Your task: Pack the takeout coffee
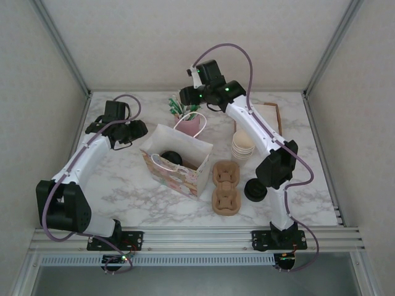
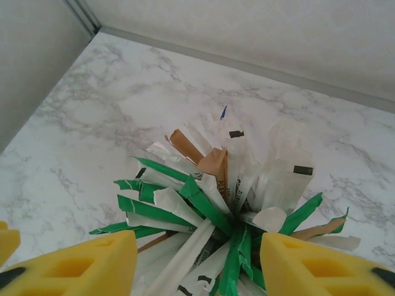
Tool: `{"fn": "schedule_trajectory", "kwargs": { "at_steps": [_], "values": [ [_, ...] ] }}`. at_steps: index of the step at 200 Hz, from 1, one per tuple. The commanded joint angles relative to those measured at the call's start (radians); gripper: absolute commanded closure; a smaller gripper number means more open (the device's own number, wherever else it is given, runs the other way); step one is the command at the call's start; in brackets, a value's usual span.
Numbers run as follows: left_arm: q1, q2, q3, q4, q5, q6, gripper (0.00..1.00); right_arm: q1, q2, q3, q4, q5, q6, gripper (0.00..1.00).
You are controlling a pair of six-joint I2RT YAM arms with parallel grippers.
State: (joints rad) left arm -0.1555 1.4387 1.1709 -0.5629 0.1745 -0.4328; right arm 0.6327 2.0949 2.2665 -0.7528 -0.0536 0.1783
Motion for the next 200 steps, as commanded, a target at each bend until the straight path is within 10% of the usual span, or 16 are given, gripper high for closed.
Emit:
{"fn": "schedule_trajectory", "kwargs": {
  "at_steps": [1, 43, 112, 200],
  "values": [
    [-0.009, 0.008, 0.018, -0.024, 0.020, 0.021, 0.51, 0.001, 0.005, 0.049, -0.009, 0.013, 0.025, 0.56],
    [-0.008, 0.008, 0.016, -0.025, 0.015, 0.020, 0.51, 0.013, -0.023, 0.091, -0.009, -0.011, 0.015, 1.00],
    [-0.007, -0.011, -0.003, -0.015, -0.025, 0.005, 0.51, 0.109, -0.212, 0.247, -0.215, 0.219, -0.079, 1.00],
    [-0.010, -0.040, -0.035, 0.001, -0.051, -0.019, 0.50, 0.392, -0.738, -0.245, -0.164, 0.282, -0.047, 1.00]
  ]
}}
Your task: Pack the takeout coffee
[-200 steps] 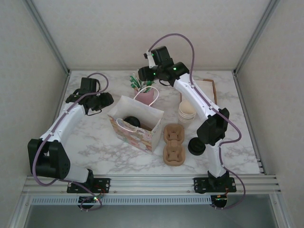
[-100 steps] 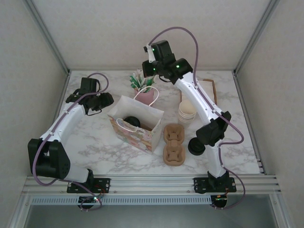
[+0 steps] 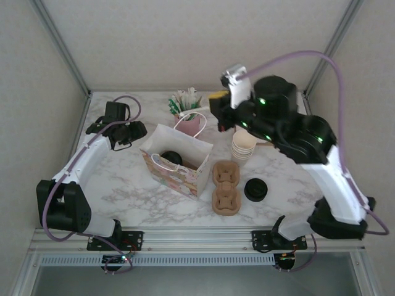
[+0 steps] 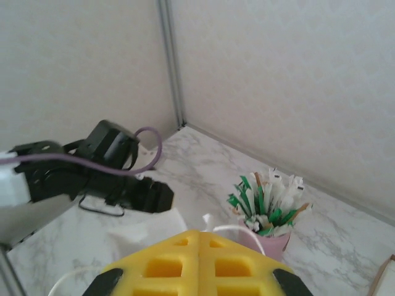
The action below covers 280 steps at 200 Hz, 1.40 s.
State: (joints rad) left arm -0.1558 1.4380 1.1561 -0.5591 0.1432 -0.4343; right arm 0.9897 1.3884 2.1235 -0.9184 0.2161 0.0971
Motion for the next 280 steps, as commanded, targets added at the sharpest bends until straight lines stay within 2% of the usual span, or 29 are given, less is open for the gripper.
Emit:
{"fn": "schedule_trajectory", "kwargs": {
  "at_steps": [1, 27, 66, 93, 100, 108, 112, 123, 142, 161, 180, 216, 248, 280],
  "values": [
    [-0.010, -0.040, -0.021, -0.003, -0.020, -0.018, 0.50, 0.036, -0.034, -0.105, -0.001, 0.012, 0.035, 1.00],
    [-0.012, -0.060, -0.034, -0.007, -0.025, -0.023, 0.50, 0.052, -0.072, -0.184, -0.037, -0.025, 0.068, 1.00],
    [-0.016, -0.074, -0.042, -0.010, -0.030, -0.029, 0.50, 0.066, -0.076, -0.259, -0.007, -0.165, 0.093, 1.00],
    [-0.017, -0.076, -0.041, -0.010, -0.033, -0.029, 0.50, 0.067, -0.020, -0.255, -0.047, -0.117, 0.096, 1.00],
    [-0.018, -0.076, -0.041, -0.012, -0.035, -0.029, 0.50, 0.067, 0.002, -0.245, -0.066, -0.086, 0.097, 0.91],
    [-0.018, -0.076, -0.039, -0.014, -0.036, -0.027, 0.50, 0.067, 0.029, -0.229, -0.085, -0.040, 0.101, 0.67],
    [-0.018, -0.076, -0.038, -0.016, -0.035, -0.027, 0.50, 0.066, 0.040, -0.222, -0.090, -0.013, 0.100, 0.59],
    [-0.018, -0.077, -0.039, -0.016, -0.035, -0.025, 0.50, 0.066, 0.054, -0.211, -0.082, 0.063, 0.095, 0.42],
    [-0.018, -0.077, -0.039, -0.017, -0.039, -0.023, 0.50, 0.060, 0.049, -0.206, -0.017, 0.169, 0.063, 0.37],
    [-0.018, -0.076, -0.040, -0.016, -0.041, -0.021, 0.50, 0.021, 0.037, -0.204, 0.055, 0.247, 0.033, 0.39],
    [-0.018, -0.076, -0.041, -0.016, -0.042, -0.019, 0.50, -0.097, 0.022, -0.225, 0.099, 0.305, 0.044, 0.40],
    [-0.018, -0.067, -0.031, -0.025, -0.044, -0.009, 0.50, -0.454, 0.002, -0.355, 0.165, 0.183, 0.139, 0.38],
    [-0.017, -0.055, -0.024, -0.023, -0.037, -0.014, 0.50, -0.732, 0.042, -0.516, 0.189, -0.027, 0.376, 0.40],
    [-0.019, -0.039, -0.028, -0.013, -0.027, -0.026, 0.50, -0.919, 0.042, -0.760, 0.297, -0.154, 0.623, 0.39]
  ]
}}
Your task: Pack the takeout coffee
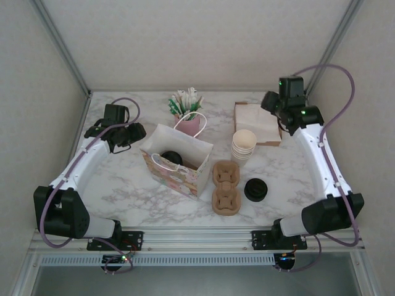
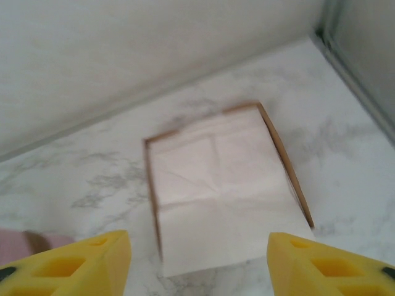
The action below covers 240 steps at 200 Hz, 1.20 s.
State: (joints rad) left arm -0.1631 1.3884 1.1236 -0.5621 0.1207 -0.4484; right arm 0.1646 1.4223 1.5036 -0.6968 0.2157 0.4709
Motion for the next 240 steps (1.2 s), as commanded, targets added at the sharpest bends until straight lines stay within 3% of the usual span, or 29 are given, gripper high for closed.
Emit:
{"fn": "schedule_trajectory", "kwargs": {
  "at_steps": [1, 21, 77, 141, 240],
  "values": [
    [-0.012, 0.010, 0.004, -0.009, -0.004, -0.012, 0.50, -0.098, 0.009, -0.145, 0.078, -0.159, 0.259, 0.39],
    [-0.012, 0.017, 0.001, -0.002, -0.001, -0.017, 0.49, -0.162, 0.027, -0.284, 0.161, -0.252, 0.378, 0.38],
    [-0.015, 0.011, -0.008, 0.005, -0.004, -0.026, 0.49, -0.164, 0.143, -0.427, 0.329, -0.387, 0.555, 0.34],
    [-0.015, 0.005, -0.014, 0.002, -0.013, -0.023, 0.48, -0.128, 0.267, -0.447, 0.402, -0.372, 0.634, 0.37],
    [-0.015, 0.001, -0.009, -0.005, -0.027, -0.012, 0.48, -0.117, 0.246, -0.443, 0.467, -0.272, 0.669, 0.82]
  ]
}}
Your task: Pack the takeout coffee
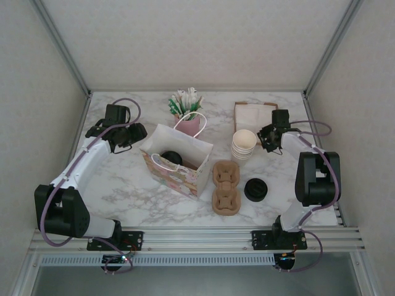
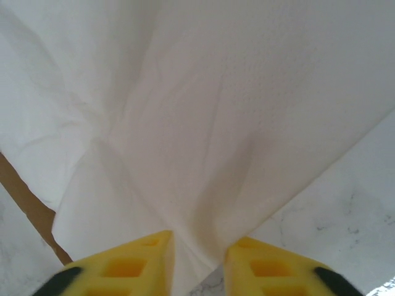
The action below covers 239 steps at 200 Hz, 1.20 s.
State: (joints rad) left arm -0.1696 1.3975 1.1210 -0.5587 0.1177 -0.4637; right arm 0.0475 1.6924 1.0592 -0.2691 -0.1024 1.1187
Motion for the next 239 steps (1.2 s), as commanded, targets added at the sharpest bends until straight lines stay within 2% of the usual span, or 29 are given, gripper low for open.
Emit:
{"fn": "schedule_trajectory", "kwargs": {
  "at_steps": [1, 8, 21, 33, 42, 91, 140, 154, 185, 211, 239],
  "values": [
    [-0.008, -0.009, -0.006, -0.008, -0.024, 0.003, 0.48, 0.000, -0.026, 0.001, 0.040, 0.047, 0.021, 0.82],
    [-0.008, -0.011, -0.006, -0.009, -0.024, 0.005, 0.48, 0.001, -0.036, 0.001, 0.047, 0.059, 0.020, 0.88],
    [-0.008, -0.012, -0.007, -0.010, -0.024, 0.005, 0.48, 0.001, -0.053, 0.007, 0.046, 0.079, 0.014, 0.89],
    [-0.009, -0.016, -0.008, -0.009, -0.023, 0.005, 0.48, 0.001, -0.068, 0.014, 0.041, 0.093, 0.006, 0.98],
    [-0.009, -0.020, -0.011, -0.008, -0.024, 0.005, 0.48, 0.001, -0.078, 0.016, 0.039, 0.098, 0.002, 1.00],
    [-0.008, -0.031, -0.018, -0.007, -0.024, 0.005, 0.48, 0.011, -0.155, 0.029, 0.028, 0.103, -0.043, 1.00],
    [-0.008, -0.035, -0.017, -0.003, -0.021, 0.005, 0.48, 0.059, -0.377, 0.177, -0.081, 0.187, -0.311, 1.00],
    [-0.008, -0.035, -0.016, -0.001, -0.018, 0.003, 0.48, 0.080, -0.440, 0.218, -0.082, 0.152, -0.405, 1.00],
    [-0.008, -0.031, -0.017, 0.007, -0.002, 0.000, 0.48, 0.135, -0.541, 0.306, -0.075, -0.028, -0.557, 1.00],
    [-0.011, -0.031, -0.018, 0.008, 0.006, 0.000, 0.48, 0.241, -0.569, 0.399, -0.118, -0.125, -0.637, 1.00],
    [-0.014, -0.043, -0.024, 0.011, 0.006, -0.003, 0.48, 0.409, -0.572, 0.490, -0.151, -0.141, -0.697, 1.00]
  ]
}}
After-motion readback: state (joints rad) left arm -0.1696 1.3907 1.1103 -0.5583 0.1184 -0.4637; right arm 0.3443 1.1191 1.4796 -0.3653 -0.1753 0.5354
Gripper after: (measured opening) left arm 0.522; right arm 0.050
